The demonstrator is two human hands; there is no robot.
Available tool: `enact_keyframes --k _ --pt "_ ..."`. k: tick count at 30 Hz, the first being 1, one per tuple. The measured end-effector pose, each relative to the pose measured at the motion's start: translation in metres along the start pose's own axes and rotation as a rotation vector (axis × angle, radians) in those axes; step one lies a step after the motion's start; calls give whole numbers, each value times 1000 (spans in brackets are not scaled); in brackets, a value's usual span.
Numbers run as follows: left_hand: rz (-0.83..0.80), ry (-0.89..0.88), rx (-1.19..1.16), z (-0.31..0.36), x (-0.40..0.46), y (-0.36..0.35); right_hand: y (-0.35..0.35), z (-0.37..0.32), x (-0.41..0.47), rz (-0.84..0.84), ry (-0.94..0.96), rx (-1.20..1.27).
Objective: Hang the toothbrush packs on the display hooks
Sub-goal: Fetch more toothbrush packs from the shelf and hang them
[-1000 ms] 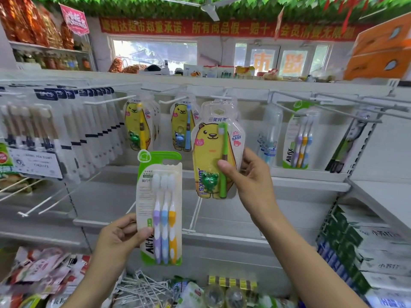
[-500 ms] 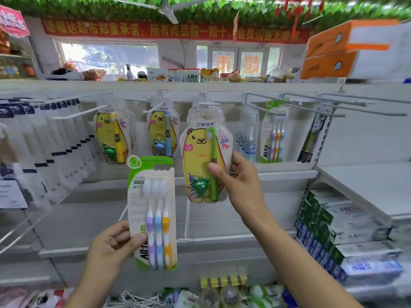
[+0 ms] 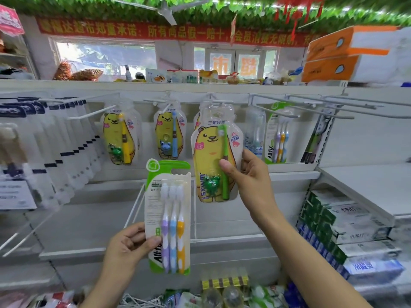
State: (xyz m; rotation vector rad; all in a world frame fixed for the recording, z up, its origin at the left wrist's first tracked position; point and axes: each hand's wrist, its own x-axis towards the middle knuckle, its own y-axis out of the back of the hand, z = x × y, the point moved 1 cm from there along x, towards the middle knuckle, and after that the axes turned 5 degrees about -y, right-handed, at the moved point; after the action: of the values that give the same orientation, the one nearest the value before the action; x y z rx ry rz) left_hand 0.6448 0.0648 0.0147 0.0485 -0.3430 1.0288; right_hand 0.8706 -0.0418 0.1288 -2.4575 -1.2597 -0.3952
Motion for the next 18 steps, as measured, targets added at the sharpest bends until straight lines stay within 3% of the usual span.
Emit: enact_keyframes --k 13,18 --pt "8 -12 2 3 -8 8 -2 5 -20 39 60 206" --pt "26 1 7 -5 -7 8 -3 5 -17 31 32 157"
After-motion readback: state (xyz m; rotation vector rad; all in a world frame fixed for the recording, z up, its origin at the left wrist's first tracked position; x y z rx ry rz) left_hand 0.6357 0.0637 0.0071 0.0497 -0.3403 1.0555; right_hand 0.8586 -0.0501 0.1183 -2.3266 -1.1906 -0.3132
